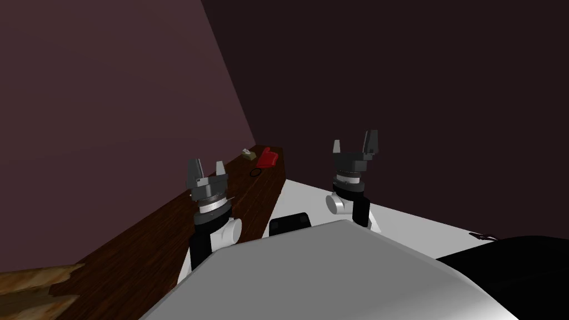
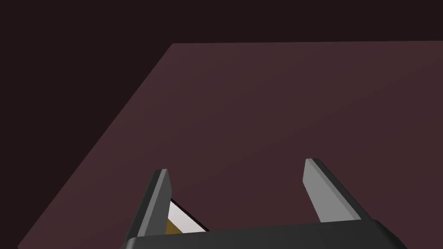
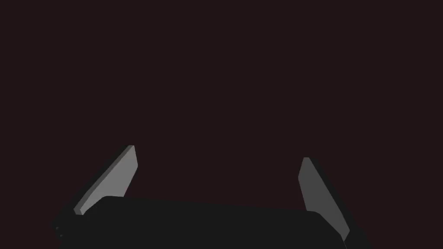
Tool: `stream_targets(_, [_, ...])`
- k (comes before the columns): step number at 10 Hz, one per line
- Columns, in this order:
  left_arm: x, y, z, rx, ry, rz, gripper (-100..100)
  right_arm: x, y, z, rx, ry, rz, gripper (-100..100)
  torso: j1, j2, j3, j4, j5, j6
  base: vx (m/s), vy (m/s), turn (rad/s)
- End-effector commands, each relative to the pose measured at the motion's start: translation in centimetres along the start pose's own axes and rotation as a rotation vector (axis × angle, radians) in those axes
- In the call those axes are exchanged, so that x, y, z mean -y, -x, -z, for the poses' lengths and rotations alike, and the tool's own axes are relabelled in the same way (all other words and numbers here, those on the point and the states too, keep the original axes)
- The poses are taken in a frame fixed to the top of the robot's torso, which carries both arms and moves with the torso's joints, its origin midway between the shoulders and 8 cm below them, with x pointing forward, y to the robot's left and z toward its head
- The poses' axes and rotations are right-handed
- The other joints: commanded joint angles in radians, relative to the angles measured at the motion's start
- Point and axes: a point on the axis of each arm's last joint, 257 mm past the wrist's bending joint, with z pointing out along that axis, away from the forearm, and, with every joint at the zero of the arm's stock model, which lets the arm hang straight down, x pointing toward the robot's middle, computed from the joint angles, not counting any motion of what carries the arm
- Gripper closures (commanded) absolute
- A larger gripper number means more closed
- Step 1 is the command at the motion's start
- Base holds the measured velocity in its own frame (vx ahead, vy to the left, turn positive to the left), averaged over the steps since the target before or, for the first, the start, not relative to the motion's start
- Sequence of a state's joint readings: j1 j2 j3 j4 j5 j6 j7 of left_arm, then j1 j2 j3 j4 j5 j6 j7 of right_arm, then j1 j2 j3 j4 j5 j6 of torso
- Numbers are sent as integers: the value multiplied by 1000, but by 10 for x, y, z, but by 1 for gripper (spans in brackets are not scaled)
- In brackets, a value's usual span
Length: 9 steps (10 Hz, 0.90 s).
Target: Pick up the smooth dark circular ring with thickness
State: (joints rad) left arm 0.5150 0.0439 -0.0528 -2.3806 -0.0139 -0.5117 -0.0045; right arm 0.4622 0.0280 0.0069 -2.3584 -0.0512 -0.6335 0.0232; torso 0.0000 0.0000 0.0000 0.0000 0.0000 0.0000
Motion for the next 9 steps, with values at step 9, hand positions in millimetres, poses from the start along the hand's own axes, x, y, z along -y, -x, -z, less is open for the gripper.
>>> stream_targets(9, [-60,7,-3,-84,225,193,-100,0,0,0,0,0,0,0,-3,-2,-1,0,-1,0,27,-40,-35])
